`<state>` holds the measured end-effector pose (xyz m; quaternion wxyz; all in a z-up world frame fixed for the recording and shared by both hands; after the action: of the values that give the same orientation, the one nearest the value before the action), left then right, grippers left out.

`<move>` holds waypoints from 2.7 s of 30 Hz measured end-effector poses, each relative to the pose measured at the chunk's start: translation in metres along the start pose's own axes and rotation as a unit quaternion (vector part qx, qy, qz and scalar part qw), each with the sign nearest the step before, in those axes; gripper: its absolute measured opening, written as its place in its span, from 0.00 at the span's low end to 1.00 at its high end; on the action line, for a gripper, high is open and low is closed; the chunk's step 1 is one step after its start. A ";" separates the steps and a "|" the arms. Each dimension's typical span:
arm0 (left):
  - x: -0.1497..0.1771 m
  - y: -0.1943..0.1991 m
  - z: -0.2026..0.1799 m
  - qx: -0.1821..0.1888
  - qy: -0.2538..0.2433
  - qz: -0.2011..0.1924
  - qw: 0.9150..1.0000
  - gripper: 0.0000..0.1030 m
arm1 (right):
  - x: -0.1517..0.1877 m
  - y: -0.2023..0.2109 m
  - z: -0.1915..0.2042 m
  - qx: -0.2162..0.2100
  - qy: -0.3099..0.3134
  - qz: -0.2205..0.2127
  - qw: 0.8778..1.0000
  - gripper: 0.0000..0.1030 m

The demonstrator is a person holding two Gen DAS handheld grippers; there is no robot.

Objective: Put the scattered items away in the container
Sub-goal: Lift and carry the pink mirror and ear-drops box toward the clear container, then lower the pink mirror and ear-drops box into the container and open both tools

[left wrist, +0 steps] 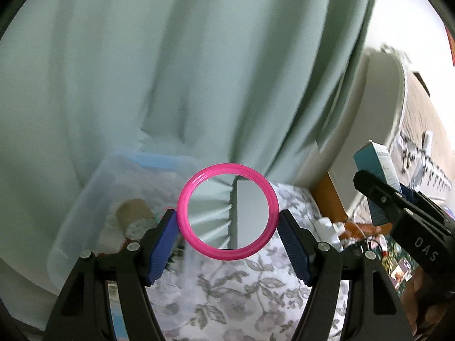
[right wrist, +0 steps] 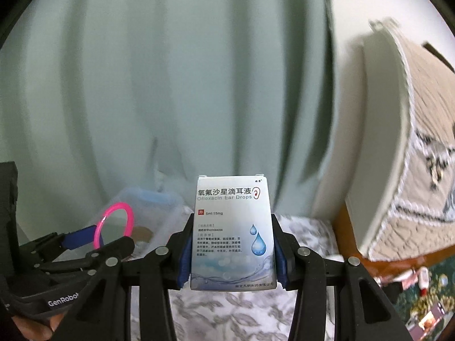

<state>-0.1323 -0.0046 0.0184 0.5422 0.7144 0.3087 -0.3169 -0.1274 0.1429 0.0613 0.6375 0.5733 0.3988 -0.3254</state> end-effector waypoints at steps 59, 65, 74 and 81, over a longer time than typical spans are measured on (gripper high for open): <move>0.045 -0.015 0.171 -0.096 0.126 0.060 0.986 0.71 | 0.033 -0.100 0.167 -0.117 0.132 0.129 0.976 0.48; 0.044 -0.014 0.170 -0.093 0.130 0.059 0.985 0.71 | 0.033 -0.098 0.170 -0.123 0.135 0.127 0.975 0.49; 0.042 -0.012 0.170 -0.089 0.136 0.056 0.985 0.71 | 0.030 -0.099 0.163 -0.133 0.111 0.131 0.976 0.57; 0.040 -0.006 0.172 -0.090 0.136 0.053 0.985 0.71 | 0.029 -0.100 0.161 -0.136 0.105 0.130 0.976 0.66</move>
<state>-0.1325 -0.1664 -0.0527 0.5733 0.7145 0.3683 -0.1587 -0.1789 -0.0280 -0.0073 0.7007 0.5591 0.4265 -0.1202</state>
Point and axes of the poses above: each gripper's, at about its wrist camera, not at the fingertips, and y roughly against the way its jaws point, z to its left, x to its underside, the point moved 9 cm from there along -y, roughly the way its jaws point
